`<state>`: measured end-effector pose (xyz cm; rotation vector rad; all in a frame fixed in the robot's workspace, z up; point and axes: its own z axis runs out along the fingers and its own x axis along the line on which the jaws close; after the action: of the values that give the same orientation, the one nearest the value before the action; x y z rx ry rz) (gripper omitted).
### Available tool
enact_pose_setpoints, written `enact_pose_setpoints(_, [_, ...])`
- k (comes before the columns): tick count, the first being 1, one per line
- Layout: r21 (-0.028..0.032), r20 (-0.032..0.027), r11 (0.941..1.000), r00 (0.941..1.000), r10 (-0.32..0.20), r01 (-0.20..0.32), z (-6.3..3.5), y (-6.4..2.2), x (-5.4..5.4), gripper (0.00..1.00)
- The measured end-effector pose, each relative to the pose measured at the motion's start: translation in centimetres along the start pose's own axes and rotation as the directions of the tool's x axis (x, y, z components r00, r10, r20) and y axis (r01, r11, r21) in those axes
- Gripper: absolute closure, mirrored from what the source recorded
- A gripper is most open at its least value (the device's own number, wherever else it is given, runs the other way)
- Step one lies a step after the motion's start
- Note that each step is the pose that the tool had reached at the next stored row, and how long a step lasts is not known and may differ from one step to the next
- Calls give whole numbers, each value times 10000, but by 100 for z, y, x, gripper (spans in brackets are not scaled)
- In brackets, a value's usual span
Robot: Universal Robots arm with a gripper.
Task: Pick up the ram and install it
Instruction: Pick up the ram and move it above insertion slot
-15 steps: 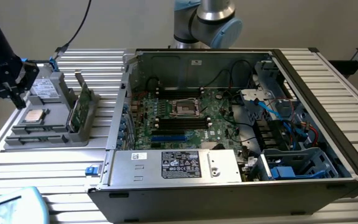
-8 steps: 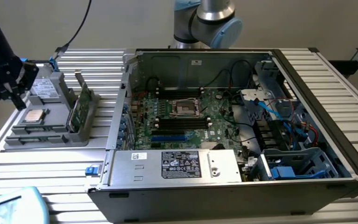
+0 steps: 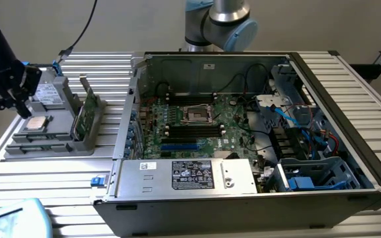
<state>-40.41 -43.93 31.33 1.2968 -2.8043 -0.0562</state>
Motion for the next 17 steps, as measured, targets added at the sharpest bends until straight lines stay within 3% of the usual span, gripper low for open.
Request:
enact_pose_setpoints(4, [180, 84, 9972, 9973, -732, 731, 9, -1, 0, 89])
enact_pose_setpoints(7, [269, 106, 9915, 9918, -1274, 1271, 18, -1, -1, 89])
enact_pose_setpoints(12, [322, 71, 9756, 9760, -2176, 2172, 32, -2, -1, 89])
enact_pose_setpoints(17, [343, 19, 9519, 9525, -3046, 3044, 50, -3, -2, 89])
